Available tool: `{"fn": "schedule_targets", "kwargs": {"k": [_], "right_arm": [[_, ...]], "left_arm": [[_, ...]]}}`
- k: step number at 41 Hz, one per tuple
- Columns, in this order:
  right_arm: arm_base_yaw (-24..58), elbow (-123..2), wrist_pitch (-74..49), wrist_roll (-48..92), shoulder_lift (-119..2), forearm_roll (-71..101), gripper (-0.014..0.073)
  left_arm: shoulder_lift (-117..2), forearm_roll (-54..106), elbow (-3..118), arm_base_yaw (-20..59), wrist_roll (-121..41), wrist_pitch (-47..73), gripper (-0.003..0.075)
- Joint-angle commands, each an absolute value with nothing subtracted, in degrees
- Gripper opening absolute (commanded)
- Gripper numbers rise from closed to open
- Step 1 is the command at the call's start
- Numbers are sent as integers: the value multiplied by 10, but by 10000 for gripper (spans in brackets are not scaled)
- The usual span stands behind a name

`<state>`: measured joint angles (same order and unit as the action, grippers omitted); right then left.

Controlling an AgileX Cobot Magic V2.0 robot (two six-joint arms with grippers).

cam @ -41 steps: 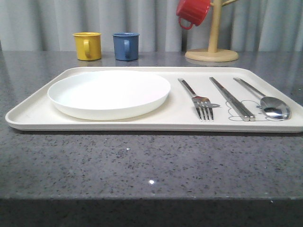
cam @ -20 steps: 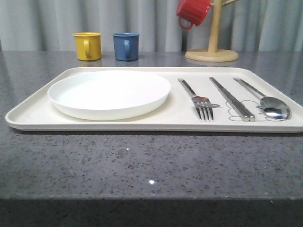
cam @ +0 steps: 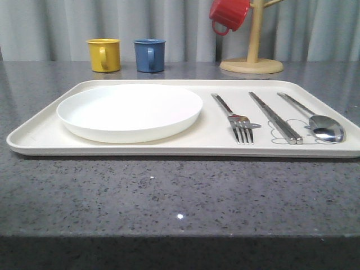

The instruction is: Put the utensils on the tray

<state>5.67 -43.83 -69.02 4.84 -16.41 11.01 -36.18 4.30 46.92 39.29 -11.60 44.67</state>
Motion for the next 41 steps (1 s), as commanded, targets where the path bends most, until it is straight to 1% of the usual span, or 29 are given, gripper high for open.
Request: {"fn": "schedule_targets", "kwargs": {"k": [1,8,11,14,17,22,24,27,41], "right_arm": [[54,-446,-656,46,-169,108,289],[54,-446,-648,44,-169,108,287],[54,-446,-636,31,-169,108,264],[54,-446,-624,29,-169,108,202],[54,-446,-618,29,-169,108,136],[54,-446,-616,29,-169,108,22],[54,-446,-615,29,-169,108,-13],[54,-446,-615,29,-169,108,-70],[54,-446,-611,29,-169,108,-67]], "left_arm": [[-361,47,483,392,-111,403,368],[-361,47,483,392,-111,399,365],[-361,47,483,392,-111,399,345],[-361,47,483,392,-111,399,280],[-361,47,483,392,-111,399,193],[-361,47,483,392,-111,399,22],[-361,47,483,392,-111,399,-20],[-361,47,483,392,-111,399,-20],[-361,47,483,392,-111,398,-20]]}}
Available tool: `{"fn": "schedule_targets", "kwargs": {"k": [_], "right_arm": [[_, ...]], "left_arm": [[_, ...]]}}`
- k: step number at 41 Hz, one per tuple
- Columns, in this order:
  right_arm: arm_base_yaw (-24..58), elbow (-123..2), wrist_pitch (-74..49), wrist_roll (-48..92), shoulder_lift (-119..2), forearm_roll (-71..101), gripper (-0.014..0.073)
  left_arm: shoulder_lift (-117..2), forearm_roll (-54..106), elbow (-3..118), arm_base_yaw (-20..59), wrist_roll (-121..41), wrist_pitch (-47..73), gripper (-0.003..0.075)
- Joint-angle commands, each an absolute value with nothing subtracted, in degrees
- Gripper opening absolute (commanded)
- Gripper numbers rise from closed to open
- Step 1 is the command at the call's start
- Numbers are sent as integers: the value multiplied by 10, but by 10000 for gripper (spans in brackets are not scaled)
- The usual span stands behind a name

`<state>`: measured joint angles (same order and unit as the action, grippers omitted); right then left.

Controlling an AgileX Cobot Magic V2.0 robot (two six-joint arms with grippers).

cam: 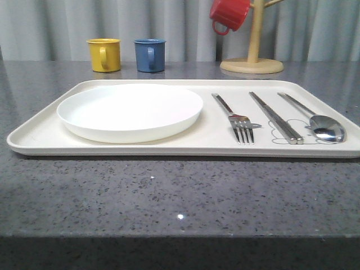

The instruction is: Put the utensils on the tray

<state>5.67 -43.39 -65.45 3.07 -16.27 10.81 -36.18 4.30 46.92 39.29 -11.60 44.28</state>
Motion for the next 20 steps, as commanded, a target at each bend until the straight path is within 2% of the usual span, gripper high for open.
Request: {"fn": "schedule_targets", "kwargs": {"k": [1,12,16,20], "right_arm": [[54,-446,-611,29,-169,108,-67],[54,-446,-611,29,-169,108,-67],[54,-446,-611,29,-169,108,-67],[54,-446,-611,29,-169,108,-67]], "left_arm": [[-361,47,483,392,-111,398,-20],[-361,47,481,392,-111,395,-20],[-328,49,461,396,-111,377,-20],[-284,51,427,354,-111,353,-20]]}}
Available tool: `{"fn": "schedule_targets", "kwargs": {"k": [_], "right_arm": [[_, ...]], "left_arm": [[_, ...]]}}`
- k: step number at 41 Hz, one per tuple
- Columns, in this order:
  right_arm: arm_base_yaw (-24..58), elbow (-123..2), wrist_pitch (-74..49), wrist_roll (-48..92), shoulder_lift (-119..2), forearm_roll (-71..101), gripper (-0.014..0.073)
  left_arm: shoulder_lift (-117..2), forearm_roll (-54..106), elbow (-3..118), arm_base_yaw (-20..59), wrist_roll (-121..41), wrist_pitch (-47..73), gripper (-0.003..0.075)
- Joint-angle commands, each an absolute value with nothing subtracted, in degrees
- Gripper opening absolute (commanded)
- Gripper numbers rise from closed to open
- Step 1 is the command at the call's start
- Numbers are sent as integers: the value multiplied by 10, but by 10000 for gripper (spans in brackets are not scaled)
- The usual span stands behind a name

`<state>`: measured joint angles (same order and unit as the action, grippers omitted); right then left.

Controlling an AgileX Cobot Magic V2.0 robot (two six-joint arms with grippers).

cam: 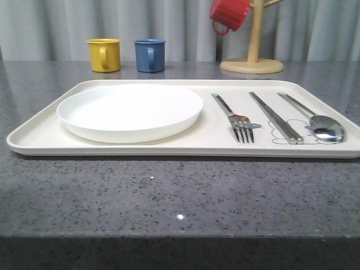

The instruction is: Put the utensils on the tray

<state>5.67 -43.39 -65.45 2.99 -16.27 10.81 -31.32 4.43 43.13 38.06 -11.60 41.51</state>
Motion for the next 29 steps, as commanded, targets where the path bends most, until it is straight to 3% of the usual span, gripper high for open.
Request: {"fn": "schedule_targets", "kwargs": {"k": [1,16,29], "right_arm": [[54,-446,-611,29,-169,108,-67],[54,-446,-611,29,-169,108,-67],[54,-446,-611,29,-170,108,-67]], "left_arm": [[-272,51,418,340,-111,348,-20],[-25,52,181,60,-111,211,-20],[15,0,52,37,-37,116,-20]]}}
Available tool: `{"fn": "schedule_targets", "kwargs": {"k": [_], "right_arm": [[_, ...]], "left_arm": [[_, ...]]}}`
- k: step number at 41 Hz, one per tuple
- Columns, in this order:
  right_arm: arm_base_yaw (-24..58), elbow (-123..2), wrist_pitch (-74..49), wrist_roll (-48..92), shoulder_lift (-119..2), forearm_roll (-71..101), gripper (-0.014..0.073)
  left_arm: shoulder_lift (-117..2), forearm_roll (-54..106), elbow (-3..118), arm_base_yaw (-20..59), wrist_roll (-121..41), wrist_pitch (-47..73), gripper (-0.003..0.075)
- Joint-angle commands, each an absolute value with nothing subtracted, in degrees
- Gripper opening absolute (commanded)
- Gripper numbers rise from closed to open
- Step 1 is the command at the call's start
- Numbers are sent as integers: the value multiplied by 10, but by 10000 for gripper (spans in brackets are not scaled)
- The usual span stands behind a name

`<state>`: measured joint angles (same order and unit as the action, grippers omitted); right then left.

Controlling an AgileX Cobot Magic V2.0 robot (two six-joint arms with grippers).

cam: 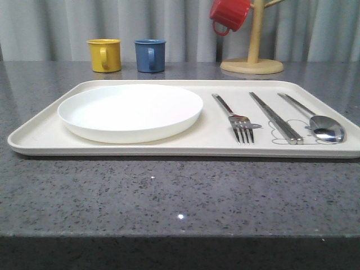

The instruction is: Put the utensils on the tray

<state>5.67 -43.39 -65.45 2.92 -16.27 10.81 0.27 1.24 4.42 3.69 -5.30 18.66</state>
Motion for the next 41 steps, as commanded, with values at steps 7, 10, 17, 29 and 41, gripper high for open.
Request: {"fn": "schedule_targets", "kwargs": {"k": [7,10,17,29,41], "right_arm": [[54,-446,-611,29,-170,108,-67],[54,-446,-611,29,-170,108,-67],[54,-446,-611,29,-170,108,-67],[54,-446,-611,29,-170,108,-67],[54,-446,-611,29,-170,108,-67]], "left_arm": [[15,4,12,37,-37,30,-20],[15,4,-11,37,-37,-10,-20],[15,4,-13,44,-37,-9,-20],[15,4,-13,47,-37,-28,-20],[15,4,-13,47,-37,-28,-20]]}}
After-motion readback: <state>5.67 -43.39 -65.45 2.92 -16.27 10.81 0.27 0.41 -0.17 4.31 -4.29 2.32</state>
